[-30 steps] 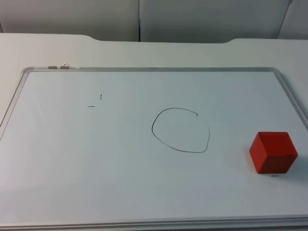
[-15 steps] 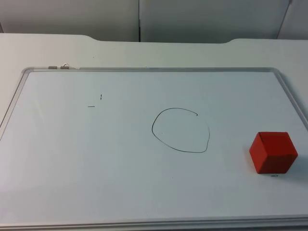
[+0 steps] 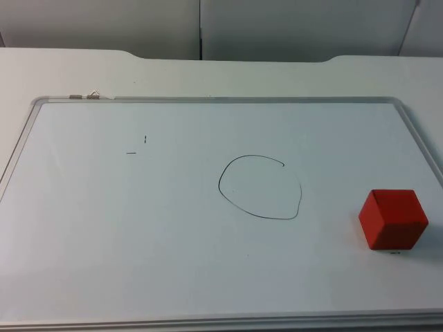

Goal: Pick up one cube with the left hand and another cube with the right hand. First place the cube in the right hand at the target position, then stack the cube in the left hand on top.

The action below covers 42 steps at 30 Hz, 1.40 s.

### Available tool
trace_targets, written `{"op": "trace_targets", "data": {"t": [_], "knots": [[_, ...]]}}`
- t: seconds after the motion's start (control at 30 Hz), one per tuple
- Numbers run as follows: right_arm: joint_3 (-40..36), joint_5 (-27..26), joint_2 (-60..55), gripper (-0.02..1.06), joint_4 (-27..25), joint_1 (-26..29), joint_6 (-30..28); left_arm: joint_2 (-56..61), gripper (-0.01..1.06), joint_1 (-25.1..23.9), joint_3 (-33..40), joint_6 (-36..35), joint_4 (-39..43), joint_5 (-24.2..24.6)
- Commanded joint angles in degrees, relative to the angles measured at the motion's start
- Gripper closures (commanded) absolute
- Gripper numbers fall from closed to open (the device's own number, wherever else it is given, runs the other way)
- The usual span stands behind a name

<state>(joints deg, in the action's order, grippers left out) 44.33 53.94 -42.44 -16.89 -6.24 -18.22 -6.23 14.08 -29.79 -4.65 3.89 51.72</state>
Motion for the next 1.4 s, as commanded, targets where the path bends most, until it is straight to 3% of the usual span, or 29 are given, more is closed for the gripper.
{"op": "trace_targets", "data": {"t": [0.0, 0.3, 0.43, 0.63, 0.77, 0.93, 1.03, 1.37], "knots": [[2.15, -1.18, -4.27, 0.04, -1.14, 0.42, -1.08, 0.33, 1.05, 0.35, 0.53, -0.52, 0.36, -1.69], [4.98, -3.51, -15.65, 0.04, -1.09, 0.42, 0.86, 0.33, 1.05, 0.35, 0.53, -0.52, 0.98, -1.88], [4.98, -4.58, -20.66, 0.04, 0.45, 0.42, 5.52, 0.33, 1.05, 0.35, 0.53, -0.52, 0.99, -1.77], [4.98, -4.88, -24.46, 0.04, 2.96, -0.55, 8.01, 0.33, 1.05, 0.35, 0.53, -0.52, 1.1, -1.77], [4.98, -7.07, -26.91, 0.04, 8.37, -5.04, 14.27, 0.33, 1.05, 0.35, 0.53, -0.52, 1.22, -1.77], [4.98, -8.92, -33.61, 0.04, 20.42, -13.1, 31.88, 0.33, 1.05, 0.35, 0.53, -0.52, 1.22, -1.77], [4.98, -9.57, -36.9, 0.04, 23.56, -15.09, 36.18, 0.33, 1.05, 0.35, 0.53, -0.4, 1.22, -1.77], [4.98, -20.57, -47.35, 0.04, 22.92, -16.39, 40.27, 0.33, 1.05, 0.35, 0.53, -0.4, 1.22, -1.77]]}}
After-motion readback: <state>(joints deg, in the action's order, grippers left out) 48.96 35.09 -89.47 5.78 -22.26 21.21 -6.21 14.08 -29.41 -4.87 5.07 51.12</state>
